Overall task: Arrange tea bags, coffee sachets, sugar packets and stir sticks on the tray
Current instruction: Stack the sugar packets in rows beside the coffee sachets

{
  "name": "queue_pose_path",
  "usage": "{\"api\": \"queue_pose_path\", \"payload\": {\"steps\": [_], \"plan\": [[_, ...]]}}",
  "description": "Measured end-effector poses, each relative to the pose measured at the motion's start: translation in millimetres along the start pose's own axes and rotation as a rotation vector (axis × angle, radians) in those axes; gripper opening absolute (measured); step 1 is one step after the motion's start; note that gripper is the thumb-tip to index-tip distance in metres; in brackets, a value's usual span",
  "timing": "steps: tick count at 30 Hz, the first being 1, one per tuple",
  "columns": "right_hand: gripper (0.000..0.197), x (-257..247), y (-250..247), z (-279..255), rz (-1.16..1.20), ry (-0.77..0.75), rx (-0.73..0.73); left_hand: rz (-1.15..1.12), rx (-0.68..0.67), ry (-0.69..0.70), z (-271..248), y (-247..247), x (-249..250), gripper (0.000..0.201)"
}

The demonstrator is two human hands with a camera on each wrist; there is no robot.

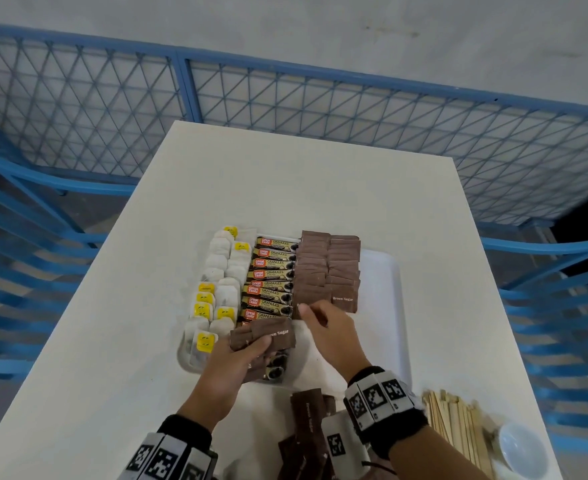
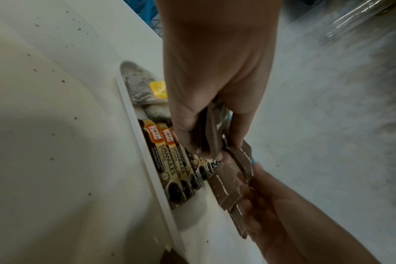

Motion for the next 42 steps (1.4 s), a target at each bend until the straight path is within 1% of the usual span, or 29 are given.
{"api": "queue_pose_path", "payload": {"steps": [2, 4, 6, 7, 10, 12, 13, 14, 16, 17, 19, 21, 23, 25, 28, 31, 33, 37, 42], "plan": [[0.027, -10, 11, -9, 0.116, 0.008, -0.152, 0.009, -0.006, 0.001, 0, 1, 1, 0.020], [0.017, -14, 18, -15, 0.209, -0.002, -0.246, 0.002, -0.001, -0.001, 1, 2, 1, 0.021], [0.005, -14, 20, -18, 0.263, 0.001, -0.286, -0.001, 0.011, -0.007, 1, 0, 1, 0.020], [0.002, -13, 20, -19, 0.291, 0.006, -0.287, -0.004, 0.013, -0.010, 1, -1, 0, 0.020], [0.012, -9, 12, -19, 0.380, 0.046, -0.220, -0.019, 0.006, -0.020, 2, -3, -1, 0.023], [0.011, -7, 4, -20, 0.395, 0.055, -0.168, -0.013, 0.021, -0.017, 3, -4, -1, 0.025], [0.008, -5, 3, -20, 0.387, 0.065, -0.161, -0.007, 0.023, -0.013, 3, -4, -1, 0.024], [0.005, -5, 2, -21, 0.378, 0.082, -0.173, -0.003, 0.017, -0.010, 2, -3, 0, 0.024], [0.017, -2, 6, -23, 0.346, 0.114, -0.233, 0.006, -0.005, -0.011, 1, 1, 0, 0.023], [0.018, -2, 8, -25, 0.333, 0.119, -0.269, 0.011, -0.015, -0.013, 1, 2, 0, 0.023], [0.009, -2, 11, -28, 0.328, 0.107, -0.297, 0.016, -0.015, -0.022, 1, 5, -2, 0.022], [0.001, 1, 9, -28, 0.351, 0.111, -0.273, -0.004, -0.015, -0.036, 2, 7, -4, 0.018], [0.002, 6, 4, -26, 0.371, 0.128, -0.237, -0.049, -0.033, -0.062, 3, 10, -6, 0.016], [0.004, 13, -7, -23, 0.391, 0.149, -0.180, -0.125, -0.040, -0.090, 3, 12, -6, 0.018], [0.004, 31, -30, -19, 0.398, 0.207, -0.048, -0.265, -0.063, -0.117, 3, 13, -5, 0.023], [0.006, 50, -52, -13, 0.319, 0.237, 0.061, -0.303, -0.098, -0.129, 3, 14, -3, 0.031], [0.003, 59, -61, -9, 0.271, 0.253, 0.101, -0.292, -0.103, -0.129, 3, 14, -3, 0.032], [0.001, 71, -66, 4, 0.193, 0.263, 0.121, -0.185, -0.097, -0.121, 2, 15, -5, 0.030], [0.005, 81, -65, 14, 0.109, 0.289, 0.183, -0.085, -0.072, -0.112, 0, 12, -6, 0.027]]}}
Point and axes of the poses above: each hand's wrist, its own z-axis towards the middle knuckle, its own y-axis out of the palm, x = y × z, the point moved 6 cm from there along z, towards the middle knuckle, and after that the axes turned 5 degrees about -x, right-handed, at the moved point
